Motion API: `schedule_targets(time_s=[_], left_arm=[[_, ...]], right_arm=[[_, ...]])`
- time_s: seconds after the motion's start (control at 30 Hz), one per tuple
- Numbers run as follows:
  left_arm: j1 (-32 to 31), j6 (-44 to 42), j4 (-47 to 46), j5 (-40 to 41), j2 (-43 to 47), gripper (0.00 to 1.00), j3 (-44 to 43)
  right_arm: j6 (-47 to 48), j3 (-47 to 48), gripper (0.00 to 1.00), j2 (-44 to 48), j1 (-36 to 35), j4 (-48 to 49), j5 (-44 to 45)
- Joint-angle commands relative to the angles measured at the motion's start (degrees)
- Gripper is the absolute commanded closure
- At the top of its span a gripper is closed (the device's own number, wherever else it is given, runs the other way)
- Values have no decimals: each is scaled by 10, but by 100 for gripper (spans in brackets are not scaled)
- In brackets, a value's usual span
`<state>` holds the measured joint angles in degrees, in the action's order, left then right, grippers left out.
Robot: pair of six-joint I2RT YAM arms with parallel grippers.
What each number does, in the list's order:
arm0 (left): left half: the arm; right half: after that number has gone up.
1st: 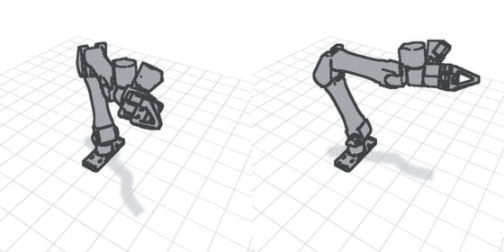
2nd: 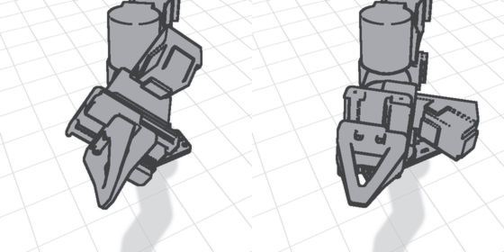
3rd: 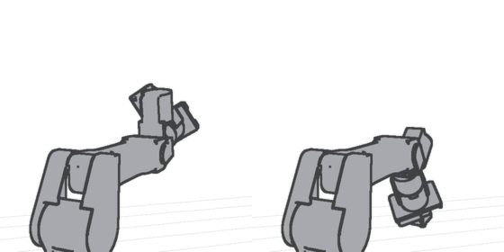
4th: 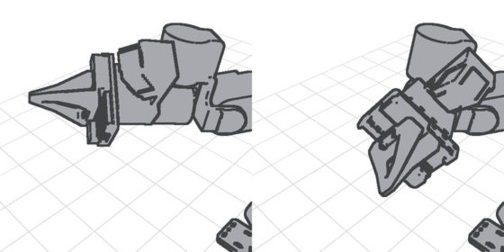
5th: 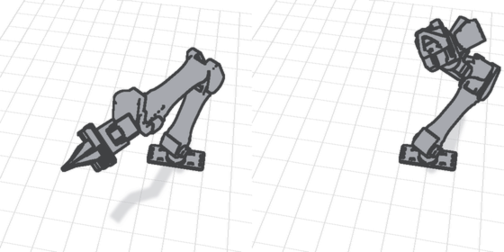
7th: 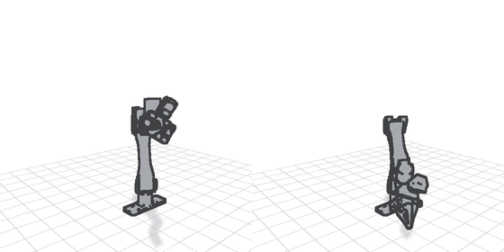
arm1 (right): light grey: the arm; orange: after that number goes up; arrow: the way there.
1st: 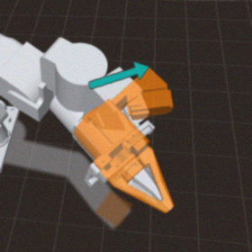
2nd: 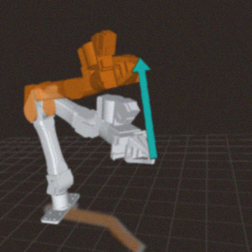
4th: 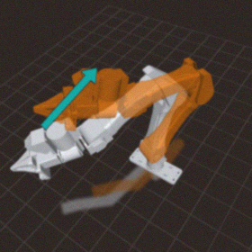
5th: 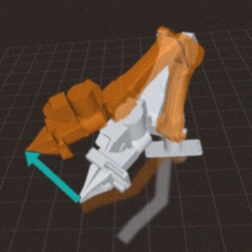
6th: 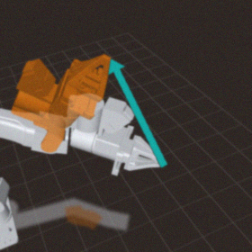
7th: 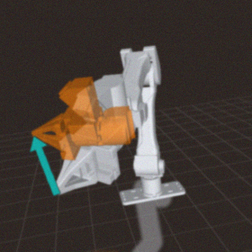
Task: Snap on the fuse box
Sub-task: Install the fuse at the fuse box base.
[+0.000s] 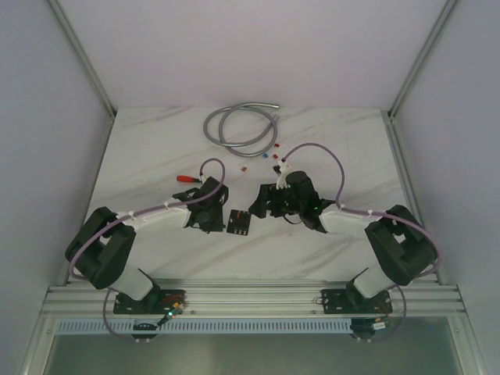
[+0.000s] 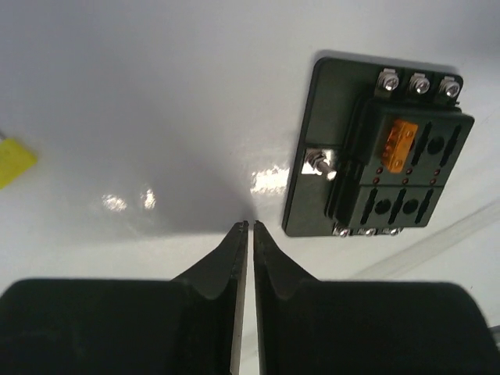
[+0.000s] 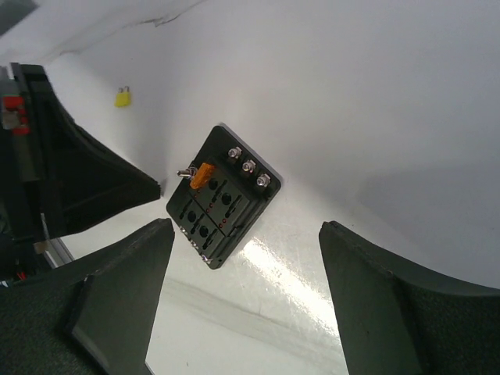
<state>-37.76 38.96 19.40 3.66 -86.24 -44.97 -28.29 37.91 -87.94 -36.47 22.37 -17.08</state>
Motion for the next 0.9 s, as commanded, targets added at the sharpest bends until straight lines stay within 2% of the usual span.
schedule_targets(time_s=[0.0,0.23,0.47,0.63,0.67,0.87], left_arm=[[3,-1,-47,-27,-32,85,-4],[-10,10,-88,-67,-51,85,-2],[-22,43,-157,-103,-62,83,14],[-18,54,-173,-84,-33,74,36],[-15,57,-175,-79,-22,72,44],[19,93,-217,-80,57,58,108]], right_arm=[[4,5,18,15,0,-15,11],[13,29,18,22,-2,-72,32],[40,103,26,23,-20,-209,85],[86,180,31,1,-47,-304,103],[98,198,37,-22,-55,-323,106],[151,302,48,-97,-94,-414,137]])
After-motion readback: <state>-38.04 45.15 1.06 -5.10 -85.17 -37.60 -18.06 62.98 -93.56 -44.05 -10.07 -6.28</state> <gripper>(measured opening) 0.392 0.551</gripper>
